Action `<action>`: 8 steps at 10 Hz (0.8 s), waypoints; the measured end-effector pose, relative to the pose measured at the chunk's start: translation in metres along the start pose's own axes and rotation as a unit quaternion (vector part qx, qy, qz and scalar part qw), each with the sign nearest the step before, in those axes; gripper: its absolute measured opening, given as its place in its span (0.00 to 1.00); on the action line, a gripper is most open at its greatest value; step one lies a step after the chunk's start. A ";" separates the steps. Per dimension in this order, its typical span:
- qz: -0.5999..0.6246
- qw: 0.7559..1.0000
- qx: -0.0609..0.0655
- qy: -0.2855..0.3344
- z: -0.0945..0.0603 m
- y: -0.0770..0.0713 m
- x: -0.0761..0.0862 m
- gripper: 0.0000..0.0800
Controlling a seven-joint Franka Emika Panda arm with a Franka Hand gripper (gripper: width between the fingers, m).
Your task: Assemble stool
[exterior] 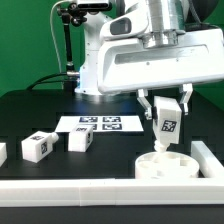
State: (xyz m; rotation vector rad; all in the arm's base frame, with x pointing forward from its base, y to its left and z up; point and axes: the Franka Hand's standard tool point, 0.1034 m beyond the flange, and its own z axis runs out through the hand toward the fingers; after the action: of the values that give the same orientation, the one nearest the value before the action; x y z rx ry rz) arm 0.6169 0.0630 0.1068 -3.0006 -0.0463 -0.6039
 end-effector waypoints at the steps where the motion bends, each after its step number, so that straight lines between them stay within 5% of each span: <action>1: -0.011 1.000 -0.003 0.025 -0.002 0.002 0.007 0.41; 4: -0.012 0.996 0.000 0.085 0.002 -0.008 0.029 0.41; 8: -0.012 0.996 0.000 0.085 0.004 -0.008 0.029 0.41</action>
Offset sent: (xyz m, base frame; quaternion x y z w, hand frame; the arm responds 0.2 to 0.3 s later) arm 0.0351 0.0258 0.0096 0.0336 0.0175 0.0249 0.9990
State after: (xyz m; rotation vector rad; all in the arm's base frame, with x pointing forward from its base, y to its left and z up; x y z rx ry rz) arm 0.6447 0.0721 0.1145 -2.9391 -0.0709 -0.8599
